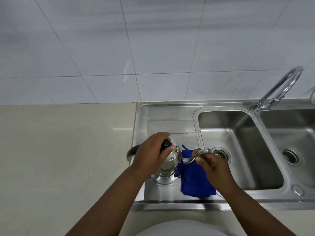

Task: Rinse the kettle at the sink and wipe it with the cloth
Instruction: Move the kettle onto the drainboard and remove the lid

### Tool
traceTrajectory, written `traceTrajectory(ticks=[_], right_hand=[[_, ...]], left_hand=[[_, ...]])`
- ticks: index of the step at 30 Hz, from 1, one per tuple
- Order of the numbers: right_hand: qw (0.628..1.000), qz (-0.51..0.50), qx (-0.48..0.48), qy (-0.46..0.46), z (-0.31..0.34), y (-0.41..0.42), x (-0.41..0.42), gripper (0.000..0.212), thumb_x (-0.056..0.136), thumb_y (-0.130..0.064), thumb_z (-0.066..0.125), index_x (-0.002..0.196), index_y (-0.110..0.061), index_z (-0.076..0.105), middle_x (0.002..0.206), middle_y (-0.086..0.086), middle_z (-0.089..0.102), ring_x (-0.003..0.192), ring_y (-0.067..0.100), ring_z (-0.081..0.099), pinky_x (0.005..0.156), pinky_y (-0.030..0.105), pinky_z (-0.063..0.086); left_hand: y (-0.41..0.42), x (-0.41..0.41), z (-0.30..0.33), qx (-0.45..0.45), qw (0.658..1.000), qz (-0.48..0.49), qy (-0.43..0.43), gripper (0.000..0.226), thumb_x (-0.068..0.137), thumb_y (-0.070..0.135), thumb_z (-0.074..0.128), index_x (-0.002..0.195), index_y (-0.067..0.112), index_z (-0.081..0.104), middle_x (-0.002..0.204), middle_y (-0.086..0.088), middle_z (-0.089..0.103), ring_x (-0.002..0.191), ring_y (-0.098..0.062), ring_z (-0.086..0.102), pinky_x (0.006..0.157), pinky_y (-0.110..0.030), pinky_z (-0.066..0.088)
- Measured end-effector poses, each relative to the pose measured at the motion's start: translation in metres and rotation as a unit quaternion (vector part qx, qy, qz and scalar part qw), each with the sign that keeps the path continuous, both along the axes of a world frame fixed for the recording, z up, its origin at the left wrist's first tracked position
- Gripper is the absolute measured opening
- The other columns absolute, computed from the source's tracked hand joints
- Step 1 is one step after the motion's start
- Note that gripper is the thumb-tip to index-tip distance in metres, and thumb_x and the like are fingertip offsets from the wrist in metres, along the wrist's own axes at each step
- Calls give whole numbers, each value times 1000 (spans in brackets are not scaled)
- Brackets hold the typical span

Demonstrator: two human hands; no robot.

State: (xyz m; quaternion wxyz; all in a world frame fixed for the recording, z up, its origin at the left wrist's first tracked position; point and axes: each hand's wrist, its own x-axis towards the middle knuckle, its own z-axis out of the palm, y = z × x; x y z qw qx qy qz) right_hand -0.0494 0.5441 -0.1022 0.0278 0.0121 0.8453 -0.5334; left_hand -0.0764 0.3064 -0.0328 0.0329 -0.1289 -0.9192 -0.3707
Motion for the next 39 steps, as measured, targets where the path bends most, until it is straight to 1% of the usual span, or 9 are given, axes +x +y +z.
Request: traceTrajectory(ticks=[3,10,12,21,25,29,32,36,39], right_hand=[[1000,-3,-5,-1,-1,0,1,21,89,-19,66,105,-31,73,110,-22,72,109,0,65,98,22,46],[999,-2,35,26,-2,-2,-2,19,90,-18,64,107,-21,73,110,-15,72,108,-7,62,94,8,46],[999,-6,39,26,-3,-2,-2,19,90,-18,64,107,-20,73,109,-14,73,106,-7,62,94,12,47],[998,-2,58,19,-3,0,-3,19,90,-20,65,106,-24,73,108,-28,68,99,-8,65,89,12,48],[998,4,59,14,0,0,-4,20,90,-19,64,108,-22,72,101,-20,73,100,-10,63,89,16,48],[998,9,64,27,0,0,-4,19,90,-16,63,106,-21,72,101,-25,72,101,-15,60,86,11,45],[996,21,80,38,-2,2,-4,18,91,-16,61,104,-24,71,105,-44,61,101,-15,59,86,17,47],[994,35,89,54,0,2,-3,21,91,-14,61,106,-26,69,101,-50,59,98,-10,62,83,3,46],[995,32,79,50,1,1,-2,25,91,-12,62,104,-32,70,107,-39,62,95,10,66,86,4,44]], left_hand=[[6,3,-6,-9,1000,20,13,44,92,38,55,133,22,51,127,1,64,116,-14,60,96,-28,49],[13,4,-13,-8,998,42,41,51,91,49,40,129,19,54,116,-2,68,106,-18,65,88,-34,55],[13,4,-13,0,998,43,40,51,90,50,39,129,20,54,117,-1,68,106,-17,65,88,-34,56],[2,4,-5,208,976,66,3,5,96,28,49,101,29,51,134,12,58,118,1,57,92,-30,53],[-33,6,7,242,963,105,52,18,91,30,51,107,23,56,130,15,61,115,-4,61,92,-20,49],[-89,12,-2,183,964,177,81,31,87,30,56,117,23,61,127,11,62,122,-3,54,98,-18,42],[-126,22,-28,149,964,216,45,36,86,23,64,122,25,61,120,5,66,111,-1,59,92,-9,42],[-157,34,-76,89,971,219,-18,40,83,13,72,121,20,62,117,5,66,109,-10,61,99,-28,48],[-166,41,-101,77,967,233,-61,34,81,11,73,113,15,64,114,7,64,110,-17,62,99,-42,49]])
